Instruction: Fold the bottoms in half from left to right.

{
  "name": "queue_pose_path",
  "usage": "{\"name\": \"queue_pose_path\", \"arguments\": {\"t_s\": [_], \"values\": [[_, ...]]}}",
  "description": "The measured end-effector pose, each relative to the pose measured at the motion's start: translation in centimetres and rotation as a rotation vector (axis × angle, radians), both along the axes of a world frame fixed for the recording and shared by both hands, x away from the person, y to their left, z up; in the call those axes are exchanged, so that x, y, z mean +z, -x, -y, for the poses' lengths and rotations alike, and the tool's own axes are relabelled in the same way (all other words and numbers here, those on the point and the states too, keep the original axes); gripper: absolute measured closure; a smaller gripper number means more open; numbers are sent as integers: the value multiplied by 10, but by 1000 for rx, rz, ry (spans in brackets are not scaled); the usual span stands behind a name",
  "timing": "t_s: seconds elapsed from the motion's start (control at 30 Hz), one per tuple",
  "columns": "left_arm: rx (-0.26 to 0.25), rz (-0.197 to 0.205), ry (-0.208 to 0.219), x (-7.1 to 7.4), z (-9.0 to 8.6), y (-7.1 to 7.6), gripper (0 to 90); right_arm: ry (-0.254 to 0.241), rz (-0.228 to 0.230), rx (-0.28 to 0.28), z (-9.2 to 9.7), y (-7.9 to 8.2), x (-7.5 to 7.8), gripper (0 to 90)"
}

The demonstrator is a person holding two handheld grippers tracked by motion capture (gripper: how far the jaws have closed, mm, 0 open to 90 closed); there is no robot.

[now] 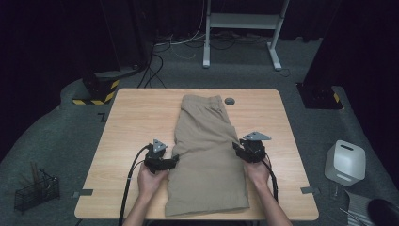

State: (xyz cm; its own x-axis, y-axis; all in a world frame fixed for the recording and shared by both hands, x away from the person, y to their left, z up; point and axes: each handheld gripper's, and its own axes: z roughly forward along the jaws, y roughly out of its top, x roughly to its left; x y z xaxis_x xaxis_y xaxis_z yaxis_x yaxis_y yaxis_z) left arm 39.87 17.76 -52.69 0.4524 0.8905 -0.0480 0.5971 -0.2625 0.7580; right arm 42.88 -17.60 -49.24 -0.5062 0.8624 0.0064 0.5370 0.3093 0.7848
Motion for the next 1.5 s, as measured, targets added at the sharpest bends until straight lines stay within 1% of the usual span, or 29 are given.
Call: {"name": "queue_pose_path", "arguments": {"t_s": [0.07, 0.1, 0.17, 0.2, 0.23, 0.27, 0.33, 0.53, 0.63, 0.73, 0.87, 0.93, 1.0, 1.07, 1.13, 1.2, 1.23, 1.27, 1.3, 1.33, 1.37, 1.4, 1.43, 1.47, 1.5], "values": [[0, 0, 0, 0, 0, 0, 300, 18, -5, 18, -5, 2, -4, 618], [0, 0, 0, 0, 0, 0, 300, 29, -21, 28, -8, 2, -8, 614], [0, 0, 0, 0, 0, 0, 300, 52, -72, 40, -13, 2, -17, 594], [0, 0, 2, 0, 0, 0, 300, 66, -88, 46, -15, 3, -22, 579], [0, 0, 1, 0, 0, 0, 301, 72, -76, 45, -17, 7, -27, 562], [0, 0, 1, 0, 0, 0, 301, 73, -42, 40, -18, 13, -30, 558], [0, 0, 3, 0, 0, 0, 301, 62, -35, 39, -16, 21, -31, 547], [-12, 1, -2, 0, 2, 3, 300, 60, -37, 45, -10, 35, -31, 538], [-33, 8, -12, 0, 4, 9, 325, 62, -38, 42, -9, 41, -31, 538], [-36, 11, -16, 0, 5, 17, 336, 62, -36, 51, -8, 45, -31, 538], [-45, 15, -20, 0, 6, 35, 352, 61, -38, 60, -6, 54, -31, 538], [-58, 14, -20, 0, 6, 45, 355, 61, -39, 69, -5, 61, -31, 538], [-79, 0, -23, 1, 6, 53, 355, 67, -48, 74, -5, 66, -30, 538], [-103, -11, -25, 2, 5, 57, 354, 81, -59, 85, -5, 70, -28, 537], [-114, -24, -12, 3, 4, 56, 352, 82, -65, 98, -6, 73, -28, 513], [-117, -53, 16, 5, 2, 50, 340, 73, -78, 106, -6, 72, -27, 472], [-111, -53, 22, 7, 1, 47, 332, 74, -79, 110, -6, 71, -27, 467], [-105, -47, 35, 9, 1, 44, 329, 69, -85, 107, -7, 69, -26, 465], [-100, -31, 52, 12, 1, 41, 329, 56, -88, 102, -6, 66, -24, 465], [-95, -12, 67, 16, 1, 38, 330, 35, -85, 91, -6, 63, -21, 469], [-87, 10, 82, 19, 2, 34, 331, 18, -72, 82, -5, 59, -17, 475], [-82, 25, 91, 23, 3, 29, 333, 13, -56, 69, -5, 55, -14, 480], [-75, 37, 98, 26, 4, 23, 332, 22, -36, 51, -5, 49, -10, 490], [-67, 42, 105, 28, 5, 17, 332, 26, -25, 27, -5, 43, -8, 506], [-58, 40, 108, 30, 8, 11, 332, 17, -27, 15, -5, 36, -6, 537]]}}
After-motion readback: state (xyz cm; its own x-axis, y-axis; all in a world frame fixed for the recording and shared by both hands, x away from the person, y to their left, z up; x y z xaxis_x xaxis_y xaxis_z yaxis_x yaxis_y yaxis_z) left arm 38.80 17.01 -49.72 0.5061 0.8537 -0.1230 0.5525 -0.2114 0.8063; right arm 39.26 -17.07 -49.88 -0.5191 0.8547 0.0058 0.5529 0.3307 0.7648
